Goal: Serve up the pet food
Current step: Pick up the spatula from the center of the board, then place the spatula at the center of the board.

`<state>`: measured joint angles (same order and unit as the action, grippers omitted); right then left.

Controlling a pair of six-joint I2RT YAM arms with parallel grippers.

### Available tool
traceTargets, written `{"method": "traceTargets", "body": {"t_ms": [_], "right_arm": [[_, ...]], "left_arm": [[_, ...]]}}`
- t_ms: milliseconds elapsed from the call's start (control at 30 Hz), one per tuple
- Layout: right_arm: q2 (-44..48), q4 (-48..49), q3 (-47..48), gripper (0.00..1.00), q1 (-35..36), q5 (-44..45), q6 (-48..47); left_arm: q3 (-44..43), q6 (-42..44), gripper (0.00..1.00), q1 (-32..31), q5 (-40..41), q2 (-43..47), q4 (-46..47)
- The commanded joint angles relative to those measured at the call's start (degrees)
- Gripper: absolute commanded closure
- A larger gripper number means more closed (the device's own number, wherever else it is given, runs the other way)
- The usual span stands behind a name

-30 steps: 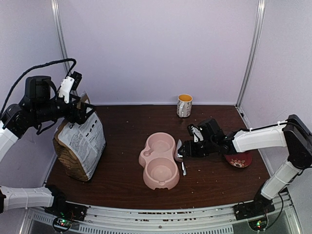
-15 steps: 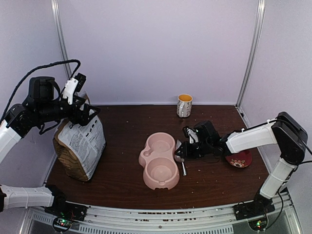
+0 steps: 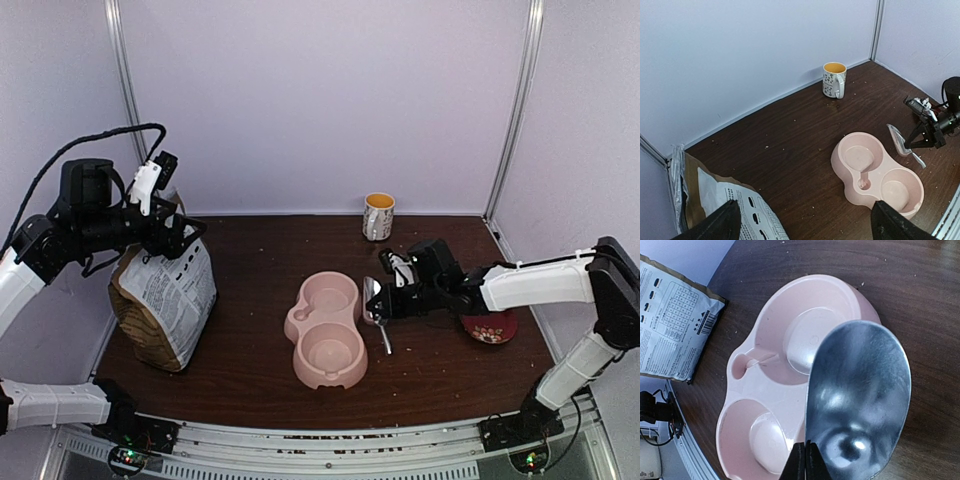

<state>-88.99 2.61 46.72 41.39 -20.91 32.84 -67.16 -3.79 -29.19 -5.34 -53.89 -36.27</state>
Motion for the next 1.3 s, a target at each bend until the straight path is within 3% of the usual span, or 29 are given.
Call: {"method": "traceTargets", "body": {"t_ms": [0,233,633,1067,1267], "right_arm": [[7.0,-9.0,3.3,1.0,0.4,4.7,-6.4],[15.3,-23.0,9.5,1.0,5.7,19.3,-16.5],[20.3,-30.3,16.6,1.0,16.9,40.9,-27.5],[17.9,-31.5,21.5,1.0,28.1,49.3,-33.2],[12.7,-32.5,25.9,1.0,32.6,52.4,-34.5]], "left_arm": [[-0.5,-0.9,0.07,-0.1,-2.4,-0.4,3.6],[-6.4,-1.4,0.08,-0.1,-5.9,-4.8,1.2],[-21.9,-3.3,0.14,-6.5,-11.1,-18.8,-6.6],[-22.1,-12.0,0.22,-9.1,-32.0,-25.6,-3.3],[-20.9,-13.6,0.26,-10.0,-34.8,-27.2,-2.2]]}}
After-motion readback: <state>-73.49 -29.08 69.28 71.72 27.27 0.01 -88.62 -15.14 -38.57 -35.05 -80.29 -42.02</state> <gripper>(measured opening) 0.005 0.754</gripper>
